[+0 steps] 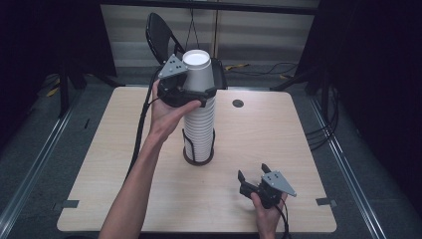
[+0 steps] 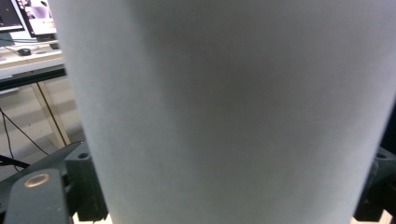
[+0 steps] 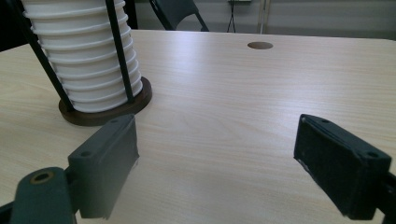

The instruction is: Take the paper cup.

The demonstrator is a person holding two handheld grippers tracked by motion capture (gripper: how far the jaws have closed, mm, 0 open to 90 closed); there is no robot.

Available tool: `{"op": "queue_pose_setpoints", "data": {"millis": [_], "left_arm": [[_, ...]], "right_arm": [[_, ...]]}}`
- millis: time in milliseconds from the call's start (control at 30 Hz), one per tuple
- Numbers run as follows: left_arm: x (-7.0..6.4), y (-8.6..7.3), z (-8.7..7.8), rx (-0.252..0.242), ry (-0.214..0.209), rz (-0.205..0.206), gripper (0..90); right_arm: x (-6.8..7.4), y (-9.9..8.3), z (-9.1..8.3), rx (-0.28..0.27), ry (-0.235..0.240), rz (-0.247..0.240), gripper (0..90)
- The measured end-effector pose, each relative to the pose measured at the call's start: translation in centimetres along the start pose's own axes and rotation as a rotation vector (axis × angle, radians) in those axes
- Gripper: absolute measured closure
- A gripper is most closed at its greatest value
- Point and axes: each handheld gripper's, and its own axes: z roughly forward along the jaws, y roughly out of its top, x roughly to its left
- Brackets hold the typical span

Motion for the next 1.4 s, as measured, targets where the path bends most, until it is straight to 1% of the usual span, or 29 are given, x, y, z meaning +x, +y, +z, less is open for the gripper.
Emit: {"op": "queue_pose_setpoints", "data": {"millis": [300, 567, 933, 1067, 1100, 1133, 1167, 1267, 1400], "left_arm": [[0.4, 0.1, 0.0, 0.003, -0.017, 0.000, 13.3], [0.3, 0.1, -0.1, 0.006, -0.014, 0.004, 13.2], [0.4, 0.2, -0.2, 0.009, -0.015, -0.001, 13.4], [0.4, 0.2, -0.2, -0.002, -0.013, 0.000, 13.5], [0.4, 0.4, -0.4, -0.020, -0.006, -0.003, 13.5], [0.4, 0.4, -0.4, -0.020, -0.006, -0.003, 13.6], [0.4, 0.7, -0.7, -0.033, -0.004, -0.010, 13.6], [0.5, 0.9, -0.8, -0.032, -0.004, -0.004, 13.7], [0.5, 1.0, -0.8, -0.043, -0.002, -0.001, 13.8]], "right_arm": [[0.0, 0.0, 0.0, -0.001, -0.002, 0.001, 13.3], [0.0, 0.0, 0.1, 0.007, -0.002, -0.001, 13.5], [0.0, 0.0, 0.1, 0.008, -0.005, 0.001, 13.5], [0.0, 0.0, 0.1, 0.009, -0.003, 0.001, 13.5], [0.0, 0.0, 0.1, 0.008, -0.004, 0.001, 13.5], [0.0, 0.0, 0.1, 0.009, -0.003, 0.001, 13.6], [0.0, 0.0, 0.1, 0.010, -0.003, 0.002, 13.6], [0.0, 0.0, 0.1, 0.010, -0.003, 0.002, 13.6], [0.0, 0.0, 0.1, 0.011, -0.004, 0.001, 13.6]]}}
